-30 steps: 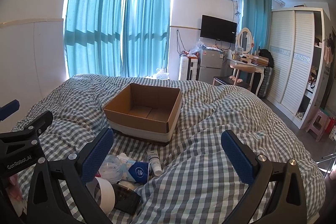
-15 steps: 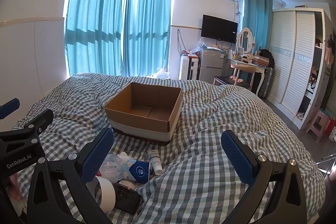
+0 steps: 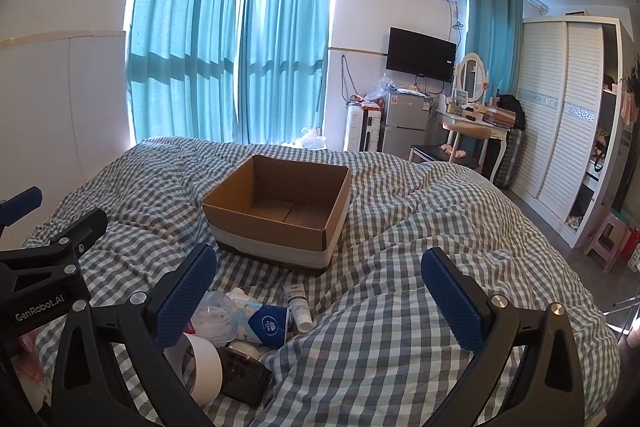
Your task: Organize objects
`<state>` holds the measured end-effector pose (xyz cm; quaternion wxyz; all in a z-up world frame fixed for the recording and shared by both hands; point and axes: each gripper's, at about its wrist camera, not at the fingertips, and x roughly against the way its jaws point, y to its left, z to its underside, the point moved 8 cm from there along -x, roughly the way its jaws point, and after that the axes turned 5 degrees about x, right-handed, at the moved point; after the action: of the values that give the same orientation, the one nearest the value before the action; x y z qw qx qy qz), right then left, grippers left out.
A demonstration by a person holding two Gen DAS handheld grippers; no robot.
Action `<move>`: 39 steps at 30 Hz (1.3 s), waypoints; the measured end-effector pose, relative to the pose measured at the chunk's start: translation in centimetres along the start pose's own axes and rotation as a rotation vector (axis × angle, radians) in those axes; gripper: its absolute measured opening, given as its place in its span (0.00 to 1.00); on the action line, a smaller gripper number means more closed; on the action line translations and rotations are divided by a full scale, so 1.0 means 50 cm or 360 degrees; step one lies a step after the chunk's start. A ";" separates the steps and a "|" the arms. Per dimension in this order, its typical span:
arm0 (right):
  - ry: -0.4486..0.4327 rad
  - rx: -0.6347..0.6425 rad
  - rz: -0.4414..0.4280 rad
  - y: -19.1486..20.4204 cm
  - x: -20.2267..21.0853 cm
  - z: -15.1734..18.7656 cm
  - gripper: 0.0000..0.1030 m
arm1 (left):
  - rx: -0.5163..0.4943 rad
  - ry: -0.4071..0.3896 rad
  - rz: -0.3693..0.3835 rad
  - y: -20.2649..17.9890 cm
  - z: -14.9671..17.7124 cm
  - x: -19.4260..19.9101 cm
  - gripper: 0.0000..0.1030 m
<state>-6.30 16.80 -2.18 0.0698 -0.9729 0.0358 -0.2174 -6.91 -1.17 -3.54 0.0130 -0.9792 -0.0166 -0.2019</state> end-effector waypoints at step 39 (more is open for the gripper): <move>0.0449 0.0159 -0.0153 0.009 -0.259 0.121 0.99 | -0.0069 0.0645 0.0106 -0.059 0.190 -0.270 1.00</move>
<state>-15.43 18.37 -13.07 0.1020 -0.9286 -0.0123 -0.3566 -15.64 1.72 -17.57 0.0018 -0.9186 0.0232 -0.3945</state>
